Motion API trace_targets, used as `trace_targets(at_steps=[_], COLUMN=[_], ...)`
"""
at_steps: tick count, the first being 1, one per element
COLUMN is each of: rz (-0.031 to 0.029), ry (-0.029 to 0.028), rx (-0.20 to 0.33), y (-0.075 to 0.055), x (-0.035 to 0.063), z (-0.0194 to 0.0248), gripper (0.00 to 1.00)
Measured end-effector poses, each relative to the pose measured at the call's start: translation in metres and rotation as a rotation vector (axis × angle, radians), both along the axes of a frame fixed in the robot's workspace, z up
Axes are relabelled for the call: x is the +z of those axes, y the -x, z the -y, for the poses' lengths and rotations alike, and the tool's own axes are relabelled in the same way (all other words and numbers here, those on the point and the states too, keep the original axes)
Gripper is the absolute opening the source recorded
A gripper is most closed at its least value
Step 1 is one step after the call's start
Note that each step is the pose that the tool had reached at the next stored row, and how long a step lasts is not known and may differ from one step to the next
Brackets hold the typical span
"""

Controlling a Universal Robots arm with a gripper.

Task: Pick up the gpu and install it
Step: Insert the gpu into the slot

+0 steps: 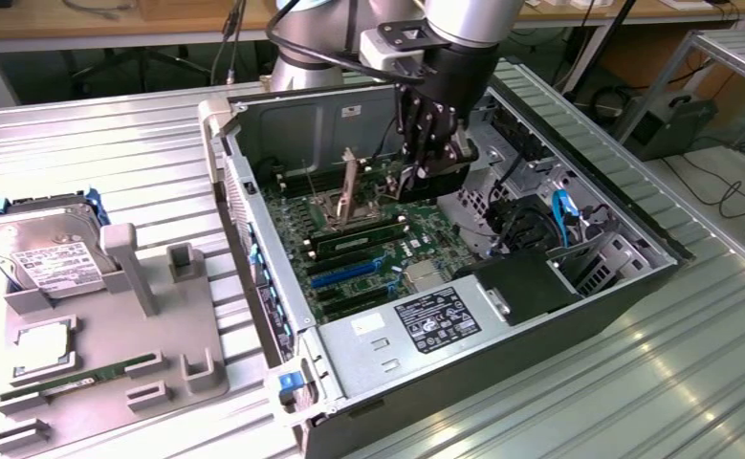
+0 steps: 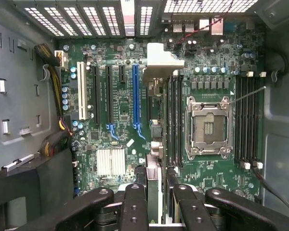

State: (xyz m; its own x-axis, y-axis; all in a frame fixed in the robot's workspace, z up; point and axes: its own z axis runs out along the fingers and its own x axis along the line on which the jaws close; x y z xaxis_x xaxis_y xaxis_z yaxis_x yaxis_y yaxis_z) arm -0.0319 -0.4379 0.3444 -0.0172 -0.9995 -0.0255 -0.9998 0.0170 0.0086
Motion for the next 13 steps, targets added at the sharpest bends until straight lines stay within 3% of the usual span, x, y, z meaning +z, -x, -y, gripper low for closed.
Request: trace_targets(at_steps=[13], rz=[0.0000], ry=[0.0000], rx=[0.007], y=[0.0085], x=[-0.0076], z=[0.0031], gripper=[0.26])
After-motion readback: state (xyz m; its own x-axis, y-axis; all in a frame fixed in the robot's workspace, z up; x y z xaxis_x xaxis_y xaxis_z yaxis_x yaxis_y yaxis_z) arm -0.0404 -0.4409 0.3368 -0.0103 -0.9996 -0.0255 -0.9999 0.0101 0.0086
